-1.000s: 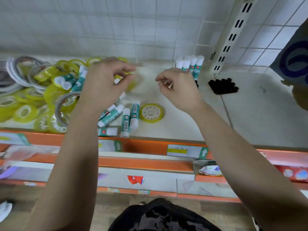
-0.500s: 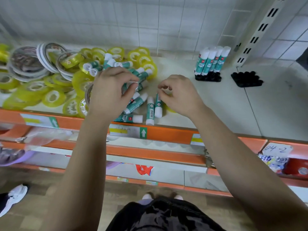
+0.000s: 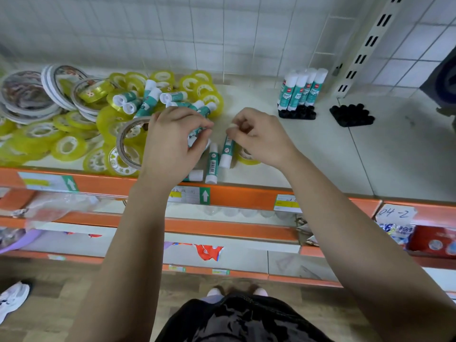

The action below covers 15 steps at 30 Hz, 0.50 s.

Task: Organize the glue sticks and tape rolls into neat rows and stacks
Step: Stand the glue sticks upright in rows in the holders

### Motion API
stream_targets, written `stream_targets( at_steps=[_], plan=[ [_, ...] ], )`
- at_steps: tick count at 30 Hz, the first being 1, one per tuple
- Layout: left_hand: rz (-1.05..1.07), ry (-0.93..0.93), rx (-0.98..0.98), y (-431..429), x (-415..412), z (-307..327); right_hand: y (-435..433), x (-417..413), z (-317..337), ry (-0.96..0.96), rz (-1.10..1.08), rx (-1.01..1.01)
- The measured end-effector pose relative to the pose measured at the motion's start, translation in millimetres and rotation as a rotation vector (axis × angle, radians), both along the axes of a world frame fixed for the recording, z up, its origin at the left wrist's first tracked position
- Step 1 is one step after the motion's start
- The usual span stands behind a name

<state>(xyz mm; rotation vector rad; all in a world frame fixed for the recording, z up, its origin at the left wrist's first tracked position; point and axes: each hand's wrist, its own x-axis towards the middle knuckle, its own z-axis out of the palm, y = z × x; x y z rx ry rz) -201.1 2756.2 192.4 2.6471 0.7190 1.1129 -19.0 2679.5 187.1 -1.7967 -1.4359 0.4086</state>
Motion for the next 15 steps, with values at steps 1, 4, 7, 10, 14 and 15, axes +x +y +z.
stream_targets(
  at_steps=[1,4,7,10,14,15],
  plan=[
    [0.004,0.001,0.008,-2,1,1,-1,2,2,0.087,-0.012,0.018],
    [0.023,0.007,0.051,-7,3,2,-1,8,8,0.266,-0.059,0.086],
    [0.050,0.014,0.076,-14,3,0,-5,13,15,0.344,-0.074,0.117],
    [0.058,0.065,0.061,-19,1,-2,-8,17,19,0.386,-0.095,0.117],
    [0.094,0.158,0.022,-24,5,-2,-13,19,20,0.425,-0.123,0.120],
    [0.112,0.171,0.003,-25,6,-3,-14,19,19,0.428,-0.129,0.114]
  ],
)
